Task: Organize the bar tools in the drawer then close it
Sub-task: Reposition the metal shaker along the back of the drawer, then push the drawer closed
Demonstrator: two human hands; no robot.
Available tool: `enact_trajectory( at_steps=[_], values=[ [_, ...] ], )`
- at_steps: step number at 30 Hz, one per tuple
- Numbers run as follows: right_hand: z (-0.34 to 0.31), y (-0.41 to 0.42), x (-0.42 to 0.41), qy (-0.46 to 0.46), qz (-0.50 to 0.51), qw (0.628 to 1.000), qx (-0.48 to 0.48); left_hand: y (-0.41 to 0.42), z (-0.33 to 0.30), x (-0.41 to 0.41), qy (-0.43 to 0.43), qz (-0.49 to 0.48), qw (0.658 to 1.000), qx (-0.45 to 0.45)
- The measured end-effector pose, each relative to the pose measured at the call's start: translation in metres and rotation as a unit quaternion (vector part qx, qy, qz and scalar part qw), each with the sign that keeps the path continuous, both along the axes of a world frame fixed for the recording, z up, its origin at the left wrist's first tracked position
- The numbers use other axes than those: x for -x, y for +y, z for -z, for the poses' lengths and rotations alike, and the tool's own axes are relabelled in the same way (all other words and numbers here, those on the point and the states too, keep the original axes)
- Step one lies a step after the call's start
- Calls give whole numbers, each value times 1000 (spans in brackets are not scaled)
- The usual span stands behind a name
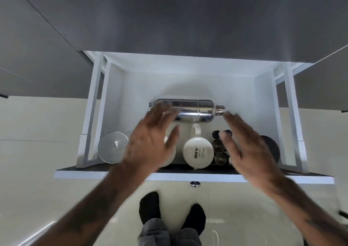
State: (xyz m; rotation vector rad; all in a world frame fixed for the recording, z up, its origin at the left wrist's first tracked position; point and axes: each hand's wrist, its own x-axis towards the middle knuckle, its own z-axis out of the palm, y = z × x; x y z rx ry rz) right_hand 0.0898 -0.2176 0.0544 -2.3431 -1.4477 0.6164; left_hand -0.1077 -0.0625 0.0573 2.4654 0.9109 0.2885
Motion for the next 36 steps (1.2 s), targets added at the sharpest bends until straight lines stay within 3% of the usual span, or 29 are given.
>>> enact_trajectory(
  at_steps=[5, 16, 30, 36],
  values=[
    [11, -45, 33, -91, -54, 994, -14, -87, 21, 26, 32, 18, 998, -60],
    [22, -24, 22, -188, -51, 981, -20, -69, 35, 6, 48, 10, 987, -152],
    [24, 36, -17, -196, -64, 977, -45, -5, 34, -29, 41, 110, 969, -215],
    [7, 18, 17, -163, -22, 981, -103, -26, 25, -35, -21, 50, 976, -209]
  ],
)
